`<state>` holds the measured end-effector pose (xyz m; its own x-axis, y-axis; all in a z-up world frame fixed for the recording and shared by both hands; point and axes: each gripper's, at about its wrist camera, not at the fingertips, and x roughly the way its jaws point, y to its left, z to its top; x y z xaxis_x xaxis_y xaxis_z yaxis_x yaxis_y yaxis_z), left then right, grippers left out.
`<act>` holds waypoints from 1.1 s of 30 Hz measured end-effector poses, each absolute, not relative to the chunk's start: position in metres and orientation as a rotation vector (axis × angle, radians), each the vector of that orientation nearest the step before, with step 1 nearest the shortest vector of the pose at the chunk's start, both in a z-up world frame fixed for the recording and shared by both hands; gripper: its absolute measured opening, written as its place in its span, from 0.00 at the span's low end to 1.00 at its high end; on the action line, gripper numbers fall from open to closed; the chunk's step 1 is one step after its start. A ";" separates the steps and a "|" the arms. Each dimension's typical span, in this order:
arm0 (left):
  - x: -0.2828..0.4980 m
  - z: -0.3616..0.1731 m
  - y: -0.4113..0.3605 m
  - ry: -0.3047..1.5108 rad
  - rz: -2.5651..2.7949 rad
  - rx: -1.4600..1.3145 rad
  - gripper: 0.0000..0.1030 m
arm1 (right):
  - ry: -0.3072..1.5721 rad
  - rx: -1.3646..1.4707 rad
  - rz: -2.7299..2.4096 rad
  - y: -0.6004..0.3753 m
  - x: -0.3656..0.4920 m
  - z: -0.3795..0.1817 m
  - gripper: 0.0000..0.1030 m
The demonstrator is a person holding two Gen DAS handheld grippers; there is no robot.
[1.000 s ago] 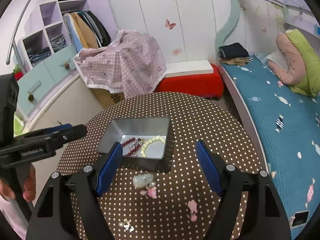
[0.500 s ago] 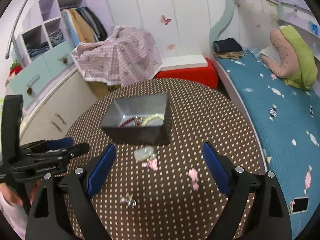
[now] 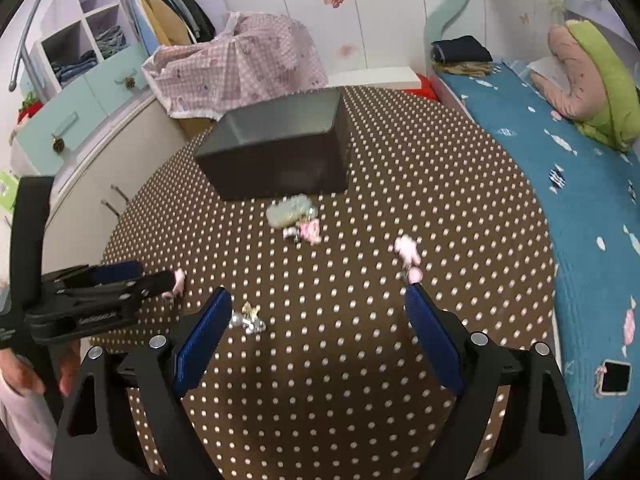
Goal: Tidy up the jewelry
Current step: 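Grasp a pink charm with the left tool while the right tool withdraws from the box, then grasp the small silver charm on the table with the right tool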
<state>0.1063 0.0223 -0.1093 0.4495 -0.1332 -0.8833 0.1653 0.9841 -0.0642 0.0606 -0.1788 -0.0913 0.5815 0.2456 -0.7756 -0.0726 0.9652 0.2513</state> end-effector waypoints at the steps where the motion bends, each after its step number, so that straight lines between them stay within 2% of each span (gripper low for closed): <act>1: 0.107 -0.112 0.019 1.072 -0.145 0.072 0.62 | 0.933 0.195 0.185 -0.177 0.058 -0.094 0.83; 5: 0.107 -0.116 0.009 1.035 -0.146 0.117 0.62 | 0.942 0.185 0.155 -0.173 0.053 -0.102 0.83; 6: 0.106 -0.118 0.006 1.031 -0.168 0.123 0.59 | 0.950 0.186 0.141 -0.172 0.052 -0.104 0.83; 7: 0.105 -0.121 0.003 1.041 -0.202 0.122 0.53 | 0.955 0.190 0.132 -0.173 0.052 -0.105 0.83; 9: 0.101 -0.120 0.000 1.013 -0.228 0.137 0.29 | 0.946 0.212 0.127 -0.174 0.050 -0.108 0.83; 11: 0.098 -0.119 0.002 1.017 -0.237 0.136 0.14 | 0.942 0.205 0.136 -0.172 0.049 -0.108 0.83; 20: 0.080 -0.109 0.038 1.049 -0.379 -0.115 0.14 | 0.931 0.052 0.189 -0.137 0.044 -0.118 0.83; 27: 0.056 -0.089 0.058 0.993 -0.426 -0.198 0.14 | 0.939 0.008 0.226 -0.117 0.048 -0.124 0.80; 30: 0.050 -0.079 0.057 0.968 -0.415 -0.194 0.14 | 0.943 0.016 0.196 -0.117 0.053 -0.128 0.62; 32: 0.044 -0.072 0.058 0.965 -0.424 -0.207 0.14 | 0.936 0.005 0.186 -0.116 0.057 -0.128 0.45; 33: 0.045 -0.072 0.058 0.964 -0.423 -0.208 0.14 | 0.933 0.001 0.181 -0.116 0.059 -0.128 0.43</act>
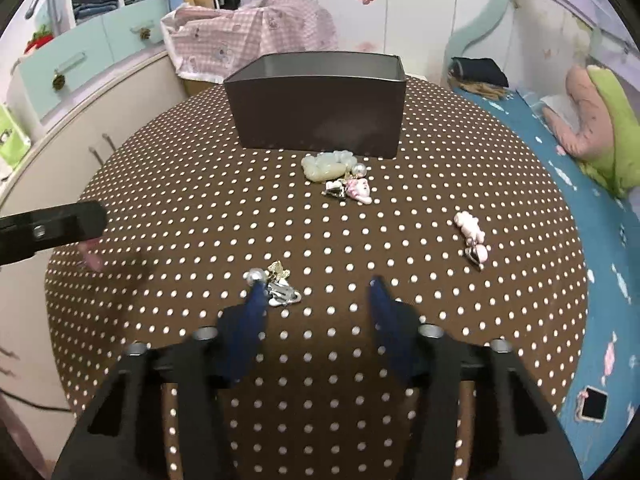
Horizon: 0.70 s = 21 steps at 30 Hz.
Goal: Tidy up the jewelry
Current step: 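Grasp the small silver charm on the table with the right tool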
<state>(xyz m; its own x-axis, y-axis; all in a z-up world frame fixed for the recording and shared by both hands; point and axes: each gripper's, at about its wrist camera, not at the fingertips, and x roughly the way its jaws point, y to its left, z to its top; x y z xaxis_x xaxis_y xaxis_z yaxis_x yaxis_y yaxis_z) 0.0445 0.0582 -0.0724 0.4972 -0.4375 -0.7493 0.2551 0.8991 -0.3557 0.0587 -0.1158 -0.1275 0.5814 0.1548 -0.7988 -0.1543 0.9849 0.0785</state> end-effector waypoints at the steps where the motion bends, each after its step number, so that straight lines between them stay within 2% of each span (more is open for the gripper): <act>1: 0.043 -0.072 0.058 0.963 -0.416 -0.210 0.14 | 0.932 -0.004 0.173 -0.116 0.059 -0.128 0.38; 5: 0.039 -0.075 0.061 0.970 -0.404 -0.234 0.14 | 0.943 0.004 0.187 -0.117 0.058 -0.126 0.16; 8: 0.039 -0.077 0.059 0.979 -0.404 -0.243 0.14 | 0.941 0.007 0.191 -0.119 0.055 -0.127 0.11; 15: 0.040 -0.078 0.053 0.978 -0.408 -0.243 0.14 | 0.934 0.065 0.190 -0.132 0.048 -0.123 0.09; 21: 0.040 -0.079 0.047 0.982 -0.410 -0.237 0.14 | 0.975 0.111 0.154 -0.147 0.051 -0.127 0.12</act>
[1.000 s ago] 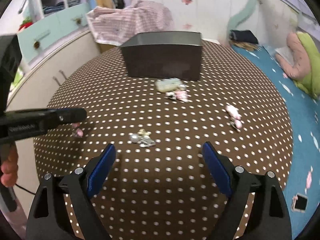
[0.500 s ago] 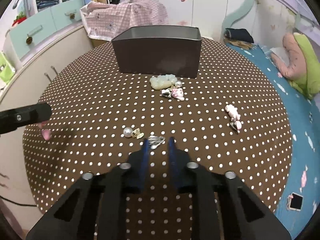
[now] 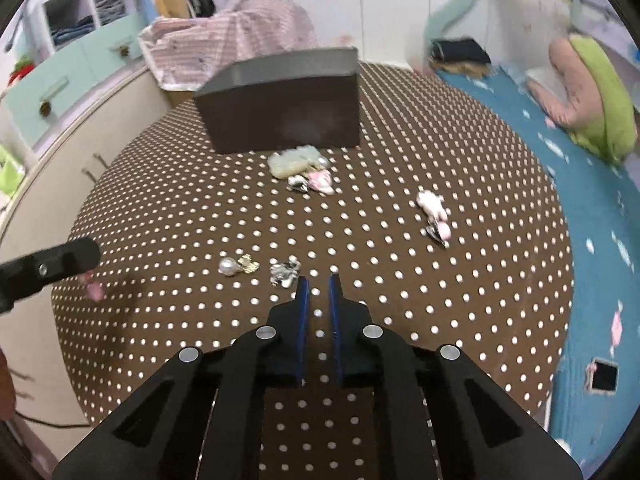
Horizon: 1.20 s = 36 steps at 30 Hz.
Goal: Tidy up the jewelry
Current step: 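Grasp the small silver charm on the table with the right tool, then carry both held charms over the tin box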
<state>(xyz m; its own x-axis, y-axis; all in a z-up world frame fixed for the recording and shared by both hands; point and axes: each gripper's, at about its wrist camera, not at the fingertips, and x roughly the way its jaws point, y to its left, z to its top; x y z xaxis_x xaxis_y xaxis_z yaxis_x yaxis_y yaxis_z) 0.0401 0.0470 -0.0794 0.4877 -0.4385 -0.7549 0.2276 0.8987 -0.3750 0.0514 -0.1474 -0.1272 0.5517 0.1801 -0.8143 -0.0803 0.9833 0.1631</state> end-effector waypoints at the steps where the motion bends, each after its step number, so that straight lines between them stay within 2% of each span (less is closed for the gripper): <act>1: 0.040 -0.081 0.046 0.989 -0.408 -0.233 0.14 | 0.975 0.110 0.163 -0.147 0.052 -0.128 0.12; 3: 0.041 -0.083 0.044 0.993 -0.390 -0.221 0.14 | 0.980 0.094 0.175 -0.145 0.052 -0.129 0.14; 4: 0.041 -0.083 0.044 0.995 -0.386 -0.220 0.14 | 0.981 0.090 0.175 -0.145 0.052 -0.129 0.18; 6: 0.042 -0.085 0.044 0.999 -0.390 -0.229 0.14 | 0.978 0.087 0.190 -0.143 0.051 -0.128 0.36; 7: 0.043 -0.085 0.044 0.999 -0.389 -0.230 0.14 | 0.964 0.085 0.193 -0.143 0.049 -0.127 0.56; 8: 0.043 -0.085 0.044 0.998 -0.383 -0.226 0.14 | 0.952 0.082 0.189 -0.143 0.049 -0.126 0.63; 16: 0.045 -0.090 0.047 1.009 -0.367 -0.229 0.14 | 0.920 0.014 0.220 -0.127 0.056 -0.128 0.62; 18: 0.045 -0.091 0.048 1.011 -0.375 -0.235 0.14 | 0.915 0.003 0.227 -0.125 0.058 -0.132 0.58; 21: 0.047 -0.093 0.048 1.017 -0.369 -0.232 0.14 | 0.887 -0.055 0.255 -0.119 0.060 -0.130 0.43; 22: 0.048 -0.094 0.048 1.022 -0.368 -0.235 0.14 | 0.885 -0.058 0.281 -0.117 0.061 -0.130 0.34; 26: 0.051 -0.095 0.046 1.025 -0.376 -0.238 0.14 | 0.888 -0.057 0.323 -0.118 0.058 -0.131 0.16; 36: 0.056 -0.091 0.033 1.015 -0.389 -0.224 0.14 | 0.905 -0.015 0.299 -0.132 0.050 -0.125 0.16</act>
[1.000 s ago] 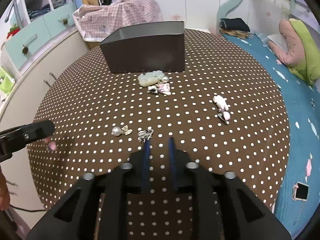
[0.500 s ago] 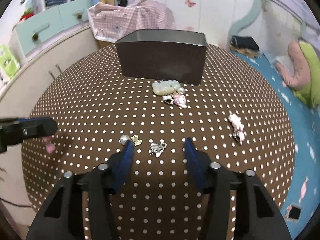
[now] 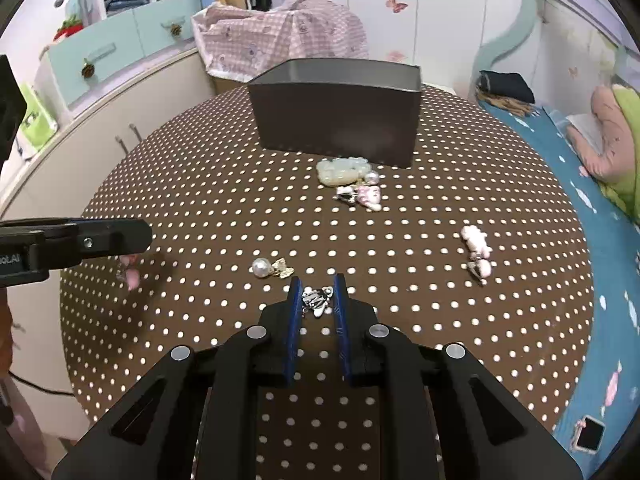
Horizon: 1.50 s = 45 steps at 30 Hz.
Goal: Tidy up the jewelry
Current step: 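Carry both held charms over the tin box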
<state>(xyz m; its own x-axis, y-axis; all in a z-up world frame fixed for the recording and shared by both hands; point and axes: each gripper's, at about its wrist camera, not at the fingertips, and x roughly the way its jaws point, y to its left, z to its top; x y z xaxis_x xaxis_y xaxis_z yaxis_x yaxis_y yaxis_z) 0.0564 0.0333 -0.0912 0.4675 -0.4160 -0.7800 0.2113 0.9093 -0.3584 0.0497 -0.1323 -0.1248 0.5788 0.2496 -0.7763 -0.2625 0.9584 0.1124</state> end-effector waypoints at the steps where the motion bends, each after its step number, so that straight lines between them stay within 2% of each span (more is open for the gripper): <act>1: 0.058 -0.090 0.031 1.010 -0.392 -0.221 0.14 | 0.903 -0.010 0.297 -0.135 0.049 -0.124 0.16; 13: 0.084 -0.055 0.011 0.923 -0.407 -0.158 0.14 | 0.823 0.022 0.248 -0.156 0.069 -0.085 0.16; 29: 0.157 -0.019 -0.013 0.849 -0.362 -0.062 0.14 | 0.730 0.040 0.283 -0.155 0.157 -0.028 0.16; 45: 0.229 -0.034 -0.028 0.909 -0.376 -0.063 0.14 | 0.802 0.030 0.322 -0.142 0.236 -0.050 0.16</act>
<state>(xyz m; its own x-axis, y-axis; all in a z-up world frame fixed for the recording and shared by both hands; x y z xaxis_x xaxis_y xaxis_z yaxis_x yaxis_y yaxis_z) 0.2290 -0.0278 -0.0335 0.5545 -0.3443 -0.7577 0.2912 0.9331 -0.2109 0.2356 -0.1418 -0.0499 0.6495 0.2945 -0.7010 -0.2719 0.9510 0.1476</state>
